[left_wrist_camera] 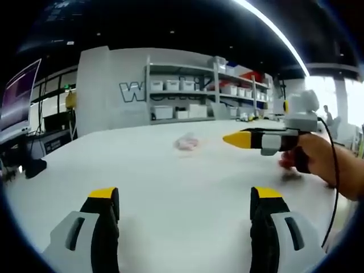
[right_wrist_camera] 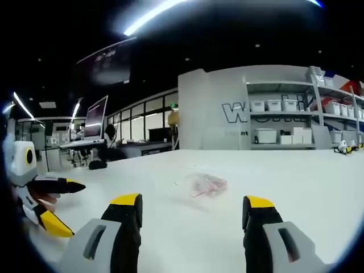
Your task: Open the resealable bag by pulling the two sides of the seal apart until the entire bag opening is separated and visibly accessible.
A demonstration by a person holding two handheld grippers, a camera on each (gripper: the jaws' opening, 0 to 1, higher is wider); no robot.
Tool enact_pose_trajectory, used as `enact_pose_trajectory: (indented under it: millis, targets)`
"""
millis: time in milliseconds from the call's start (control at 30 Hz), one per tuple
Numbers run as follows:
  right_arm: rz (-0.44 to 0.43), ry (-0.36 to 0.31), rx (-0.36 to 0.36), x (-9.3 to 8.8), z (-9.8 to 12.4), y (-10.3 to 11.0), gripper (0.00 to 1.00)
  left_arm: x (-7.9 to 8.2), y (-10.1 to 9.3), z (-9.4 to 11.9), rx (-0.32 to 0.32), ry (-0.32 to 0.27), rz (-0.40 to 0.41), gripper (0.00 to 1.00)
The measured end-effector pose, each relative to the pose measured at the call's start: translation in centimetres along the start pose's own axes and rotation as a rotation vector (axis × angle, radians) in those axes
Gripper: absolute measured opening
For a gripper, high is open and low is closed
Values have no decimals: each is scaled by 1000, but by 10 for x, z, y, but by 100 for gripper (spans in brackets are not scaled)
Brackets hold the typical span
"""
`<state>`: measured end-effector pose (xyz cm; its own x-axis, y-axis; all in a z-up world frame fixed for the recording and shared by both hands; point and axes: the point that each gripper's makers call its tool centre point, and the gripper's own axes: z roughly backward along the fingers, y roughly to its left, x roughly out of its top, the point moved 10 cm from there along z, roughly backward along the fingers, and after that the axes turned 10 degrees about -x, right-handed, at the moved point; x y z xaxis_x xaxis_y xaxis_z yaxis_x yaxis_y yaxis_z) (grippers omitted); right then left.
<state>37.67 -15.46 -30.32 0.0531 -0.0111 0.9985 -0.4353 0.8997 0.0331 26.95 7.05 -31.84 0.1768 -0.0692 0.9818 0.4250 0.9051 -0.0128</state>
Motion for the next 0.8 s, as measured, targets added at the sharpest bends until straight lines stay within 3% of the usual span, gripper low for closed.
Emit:
enact_pose_trajectory:
  millis: [800]
  targets:
    - [16, -27, -53, 0, 28, -3, 70, 6, -1, 2, 54, -57, -6, 94]
